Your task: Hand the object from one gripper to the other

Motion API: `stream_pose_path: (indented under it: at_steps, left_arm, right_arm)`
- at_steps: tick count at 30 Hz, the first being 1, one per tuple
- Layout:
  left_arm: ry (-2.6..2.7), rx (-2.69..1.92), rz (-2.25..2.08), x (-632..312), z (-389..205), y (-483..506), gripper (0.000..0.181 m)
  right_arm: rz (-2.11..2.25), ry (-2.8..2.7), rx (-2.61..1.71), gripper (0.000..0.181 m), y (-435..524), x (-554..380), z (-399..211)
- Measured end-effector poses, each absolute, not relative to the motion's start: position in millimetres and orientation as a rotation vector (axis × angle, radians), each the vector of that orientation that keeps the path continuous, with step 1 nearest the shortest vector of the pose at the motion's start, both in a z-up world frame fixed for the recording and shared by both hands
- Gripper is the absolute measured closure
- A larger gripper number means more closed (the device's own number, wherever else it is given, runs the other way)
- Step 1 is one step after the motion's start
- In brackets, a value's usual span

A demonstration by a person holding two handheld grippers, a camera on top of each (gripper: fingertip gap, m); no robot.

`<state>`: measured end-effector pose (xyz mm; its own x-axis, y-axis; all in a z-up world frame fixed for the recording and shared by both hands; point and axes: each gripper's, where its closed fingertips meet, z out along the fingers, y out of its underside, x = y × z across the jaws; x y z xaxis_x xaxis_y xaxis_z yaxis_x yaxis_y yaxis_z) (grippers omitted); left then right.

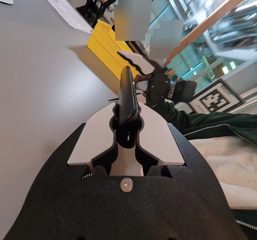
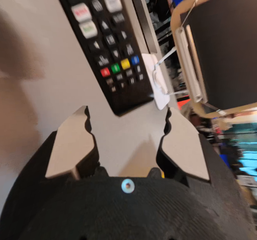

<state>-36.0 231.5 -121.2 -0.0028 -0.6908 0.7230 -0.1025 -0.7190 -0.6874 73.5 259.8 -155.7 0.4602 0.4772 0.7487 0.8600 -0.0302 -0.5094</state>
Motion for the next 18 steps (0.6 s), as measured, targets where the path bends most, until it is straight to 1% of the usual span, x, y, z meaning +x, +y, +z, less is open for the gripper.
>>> stream_pose_path:
  at_steps: [2,5,10,12,18]
  left_arm:
    - [0.742,-1.768,-1.855,-41,-118,238,0.157]
    - [0.751,-1.665,-1.844,-48,-119,244,0.157]
    - [0.897,-1.53,-1.738,-53,-114,239,0.157]
    - [0.931,-1.511,-1.715,-53,-114,237,0.157]
    - [0.993,-1.525,-1.727,-50,-124,232,0.157]
  right_arm:
    - [-0.228,-1.034,-1.759,0.074,263,80,-161]
    - [0.22,-0.79,-1.782,0.079,263,80,-155]
    - [0.923,-0.534,-1.634,0.098,249,73,-127]
    - [1.073,-0.537,-1.592,0.103,242,69,-123]
    - [1.326,-0.627,-1.508,0.11,219,47,-117]
